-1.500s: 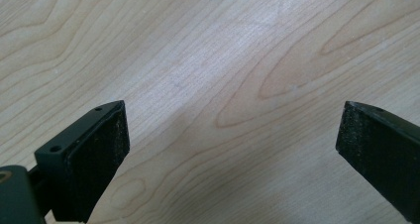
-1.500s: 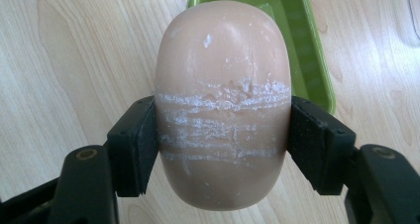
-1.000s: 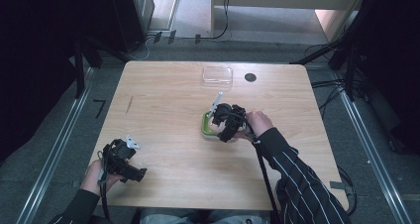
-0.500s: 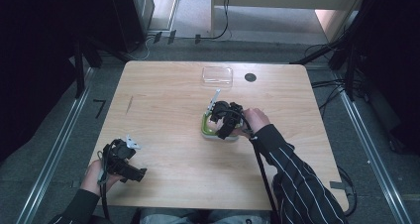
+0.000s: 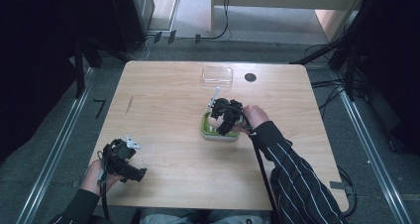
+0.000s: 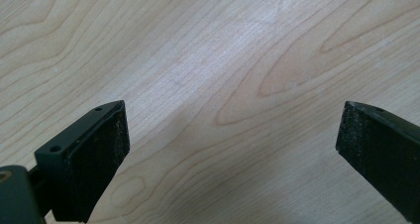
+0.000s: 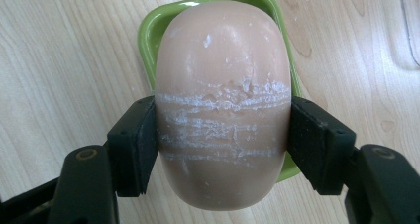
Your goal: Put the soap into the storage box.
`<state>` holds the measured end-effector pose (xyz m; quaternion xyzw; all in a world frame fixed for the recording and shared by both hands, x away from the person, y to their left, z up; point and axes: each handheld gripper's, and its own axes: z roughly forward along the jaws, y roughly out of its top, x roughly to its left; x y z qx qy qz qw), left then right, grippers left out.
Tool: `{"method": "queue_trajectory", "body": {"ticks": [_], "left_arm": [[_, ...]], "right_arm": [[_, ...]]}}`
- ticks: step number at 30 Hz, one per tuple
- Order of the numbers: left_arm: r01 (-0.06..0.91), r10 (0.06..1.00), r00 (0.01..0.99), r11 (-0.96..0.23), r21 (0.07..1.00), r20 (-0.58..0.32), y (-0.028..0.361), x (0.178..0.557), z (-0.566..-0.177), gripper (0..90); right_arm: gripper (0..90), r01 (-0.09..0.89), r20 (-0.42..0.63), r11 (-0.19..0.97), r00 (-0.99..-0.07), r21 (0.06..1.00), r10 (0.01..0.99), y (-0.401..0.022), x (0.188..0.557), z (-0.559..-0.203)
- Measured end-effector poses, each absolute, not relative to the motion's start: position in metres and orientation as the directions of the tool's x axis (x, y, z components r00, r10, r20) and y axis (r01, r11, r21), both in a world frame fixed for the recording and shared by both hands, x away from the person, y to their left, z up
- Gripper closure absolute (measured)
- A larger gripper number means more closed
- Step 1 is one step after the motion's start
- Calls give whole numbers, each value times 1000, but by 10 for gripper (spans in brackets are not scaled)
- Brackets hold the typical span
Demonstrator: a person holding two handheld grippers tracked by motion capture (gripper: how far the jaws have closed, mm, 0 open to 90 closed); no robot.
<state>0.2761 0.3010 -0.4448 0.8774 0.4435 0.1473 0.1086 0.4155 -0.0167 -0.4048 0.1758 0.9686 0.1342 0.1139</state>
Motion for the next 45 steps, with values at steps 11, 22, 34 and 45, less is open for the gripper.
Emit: {"method": "queue_trajectory", "body": {"ticks": [11, 22, 34, 45], "left_arm": [[747, 811, 564, -581, 323, 157, 301, 276, -445, 5], [747, 811, 564, -581, 322, 155, 301, 276, -445, 5], [748, 811, 564, -582, 320, 156, 301, 276, -445, 6], [747, 811, 563, -581, 322, 157, 301, 276, -446, 6]], "right_arm": [[344, 292, -166, 911, -922, 292, 349, -16, 428, -415], [344, 286, -157, 912, -927, 293, 341, -17, 435, -421], [343, 284, -148, 918, -931, 276, 332, -15, 439, -428], [343, 273, -143, 927, -938, 259, 316, -16, 443, -436]]}}
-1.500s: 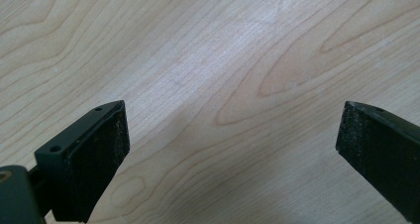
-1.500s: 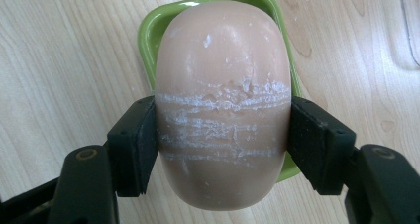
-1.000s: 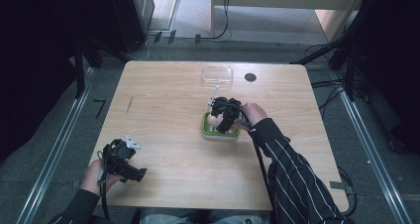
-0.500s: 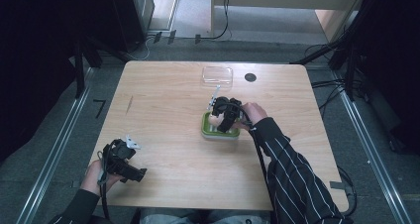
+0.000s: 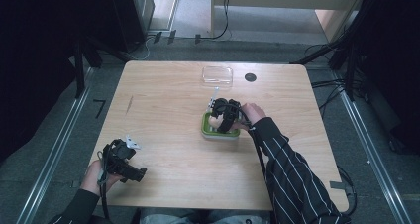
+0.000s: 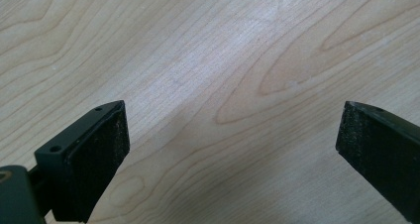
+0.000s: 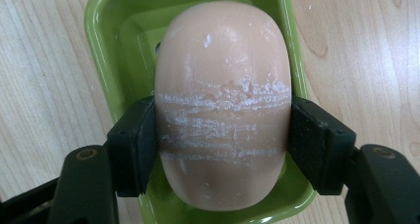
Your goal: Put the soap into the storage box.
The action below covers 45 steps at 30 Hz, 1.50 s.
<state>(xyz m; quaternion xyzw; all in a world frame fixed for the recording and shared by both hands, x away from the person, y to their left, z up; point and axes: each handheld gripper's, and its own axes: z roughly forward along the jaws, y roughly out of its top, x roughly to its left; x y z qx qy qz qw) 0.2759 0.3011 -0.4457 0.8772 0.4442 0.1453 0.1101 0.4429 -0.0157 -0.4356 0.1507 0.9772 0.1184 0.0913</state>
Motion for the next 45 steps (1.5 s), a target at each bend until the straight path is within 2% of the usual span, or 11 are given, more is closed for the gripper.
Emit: {"method": "queue_trajectory", "body": {"ticks": [29, 39, 43, 45], "left_arm": [[747, 808, 567, -585, 316, 157, 301, 276, -446, 5], [747, 811, 564, -582, 321, 155, 301, 276, -446, 5], [746, 810, 565, -583, 321, 156, 301, 276, -446, 6], [746, 809, 566, -584, 321, 157, 301, 276, -445, 5]], "right_arm": [[318, 272, -160, 932, -936, 239, 314, -16, 443, -439], [227, 335, -133, 890, -911, 310, 389, -23, 442, -424], [140, 375, -107, 876, -900, 303, 422, -24, 437, -418], [139, 376, -98, 875, -902, 305, 421, -25, 436, -418]]}}
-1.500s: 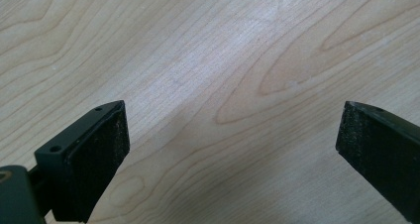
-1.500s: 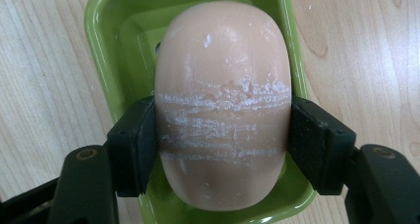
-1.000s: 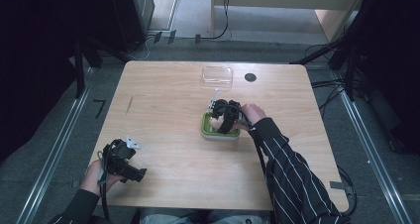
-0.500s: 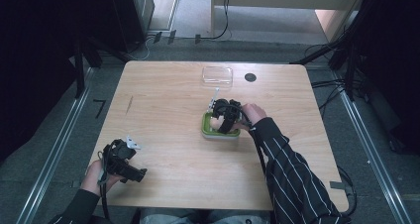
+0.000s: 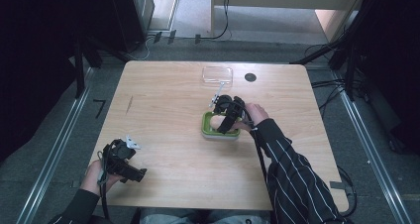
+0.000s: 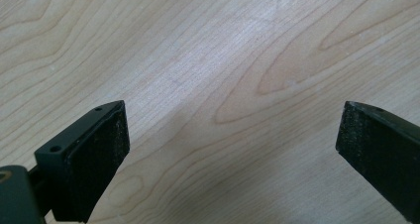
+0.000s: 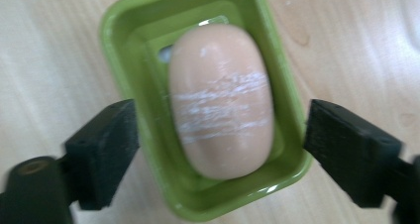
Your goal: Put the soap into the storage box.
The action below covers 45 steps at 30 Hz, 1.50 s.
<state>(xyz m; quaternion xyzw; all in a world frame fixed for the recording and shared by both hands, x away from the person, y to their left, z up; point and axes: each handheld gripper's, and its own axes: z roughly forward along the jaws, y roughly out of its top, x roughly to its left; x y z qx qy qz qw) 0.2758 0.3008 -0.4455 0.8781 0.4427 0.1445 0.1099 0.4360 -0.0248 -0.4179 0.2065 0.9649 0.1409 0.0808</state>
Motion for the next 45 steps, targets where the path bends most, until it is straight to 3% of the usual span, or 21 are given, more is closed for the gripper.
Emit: {"method": "queue_trajectory", "body": {"ticks": [7, 17, 29, 45], "left_arm": [[741, 805, 573, -590, 322, 155, 299, 278, -445, 6], [725, 789, 594, -609, 321, 155, 291, 284, -445, 5], [704, 767, 622, -635, 318, 156, 280, 291, -445, 5], [677, 740, 654, -665, 315, 156, 267, 301, -445, 6]], "right_arm": [[59, 418, -63, 858, -888, 299, 455, -34, 423, -409], [25, 450, -59, 846, -873, 288, 484, -49, 401, -407], [26, 508, -71, 813, -835, 286, 546, -81, 374, -410], [28, 514, -64, 815, -835, 267, 547, -102, 332, -425]]}}
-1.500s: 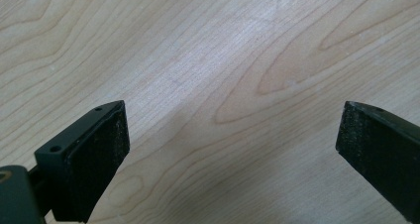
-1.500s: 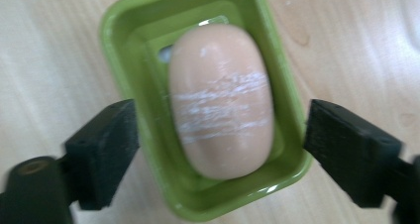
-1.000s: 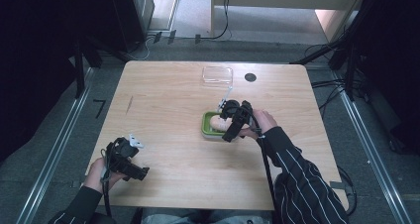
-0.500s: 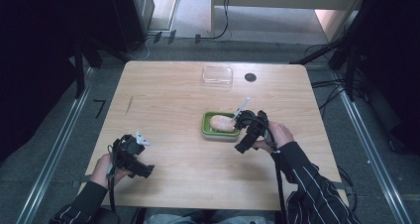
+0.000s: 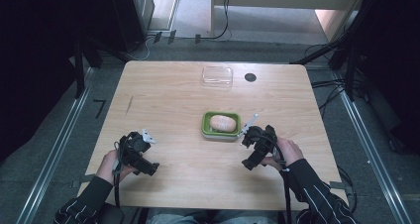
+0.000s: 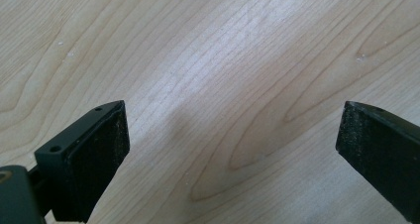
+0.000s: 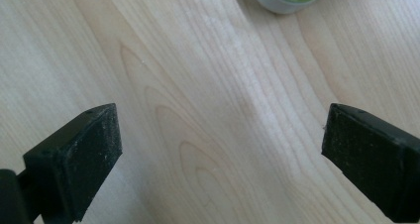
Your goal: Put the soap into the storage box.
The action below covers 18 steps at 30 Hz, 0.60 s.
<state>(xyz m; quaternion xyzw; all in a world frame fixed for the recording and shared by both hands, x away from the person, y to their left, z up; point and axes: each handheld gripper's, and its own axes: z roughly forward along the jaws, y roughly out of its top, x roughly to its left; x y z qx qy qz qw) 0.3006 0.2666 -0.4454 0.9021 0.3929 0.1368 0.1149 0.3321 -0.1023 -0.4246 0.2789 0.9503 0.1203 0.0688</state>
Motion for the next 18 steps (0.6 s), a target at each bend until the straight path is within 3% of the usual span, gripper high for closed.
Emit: {"method": "queue_trajectory", "body": {"ticks": [14, 18], "left_arm": [[676, 737, 657, -669, 310, 158, 264, 302, -447, 5], [674, 734, 662, -672, 306, 155, 263, 303, -447, 5]], "right_arm": [[30, 499, -88, 818, -836, 285, 541, -114, 305, -435], [30, 507, -88, 824, -836, 252, 541, -116, 305, -440]]}}
